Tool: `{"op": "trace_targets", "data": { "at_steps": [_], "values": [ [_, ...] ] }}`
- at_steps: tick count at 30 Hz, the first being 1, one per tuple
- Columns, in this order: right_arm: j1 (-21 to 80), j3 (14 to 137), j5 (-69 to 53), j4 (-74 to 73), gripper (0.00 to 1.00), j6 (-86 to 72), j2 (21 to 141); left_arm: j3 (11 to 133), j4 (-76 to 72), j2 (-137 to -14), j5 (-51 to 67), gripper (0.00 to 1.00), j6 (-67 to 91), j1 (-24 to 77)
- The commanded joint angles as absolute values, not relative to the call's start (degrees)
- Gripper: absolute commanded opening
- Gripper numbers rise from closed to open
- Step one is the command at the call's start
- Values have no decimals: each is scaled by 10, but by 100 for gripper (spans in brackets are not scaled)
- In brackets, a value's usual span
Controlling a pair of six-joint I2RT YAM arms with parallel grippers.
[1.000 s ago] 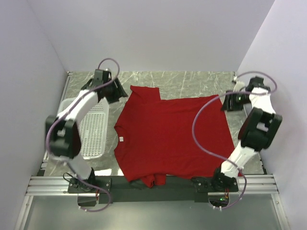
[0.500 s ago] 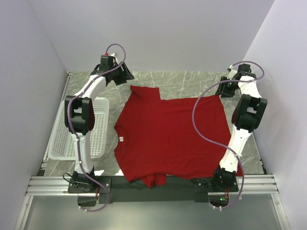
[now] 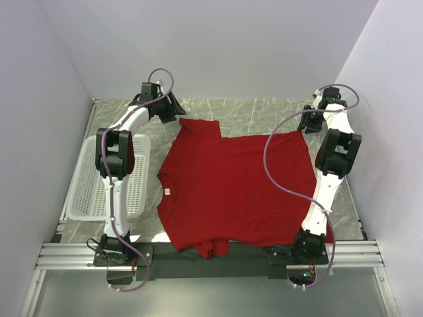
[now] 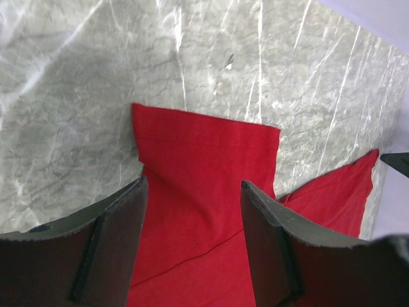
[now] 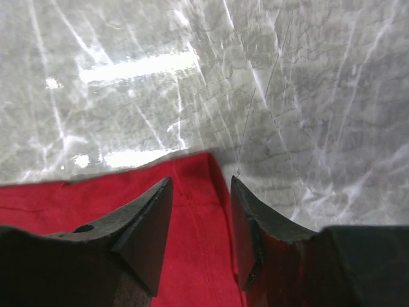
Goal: Fold and stack the t-shirts
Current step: Flatten the tshirt out
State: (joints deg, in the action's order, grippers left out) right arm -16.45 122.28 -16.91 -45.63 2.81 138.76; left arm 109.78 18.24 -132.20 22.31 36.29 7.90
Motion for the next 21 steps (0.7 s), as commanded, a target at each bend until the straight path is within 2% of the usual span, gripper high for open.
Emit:
{"op": "trace_targets", "data": {
  "at_steps": [1, 7, 11, 16, 20, 21],
  "values": [
    [-159, 1245, -164, -452, 47, 25, 1397, 1126, 163, -1328, 243, 65, 374, 79],
    [-151, 1237, -167, -460, 45, 31, 1404, 1122, 168, -1334, 240, 65, 372, 79],
    [-151, 1241, -167, -461, 39, 31, 1409, 1124, 169, -1341, 238, 65, 374, 79],
    [-150, 1247, -173, -463, 23, 33, 1412, 1136, 174, -1356, 234, 66, 384, 79],
    [-152, 1250, -179, -464, 0, 33, 1413, 1138, 174, -1367, 228, 66, 398, 80],
    [-152, 1250, -180, -464, 0, 33, 1413, 1140, 175, -1368, 224, 66, 400, 80]
  ]
}}
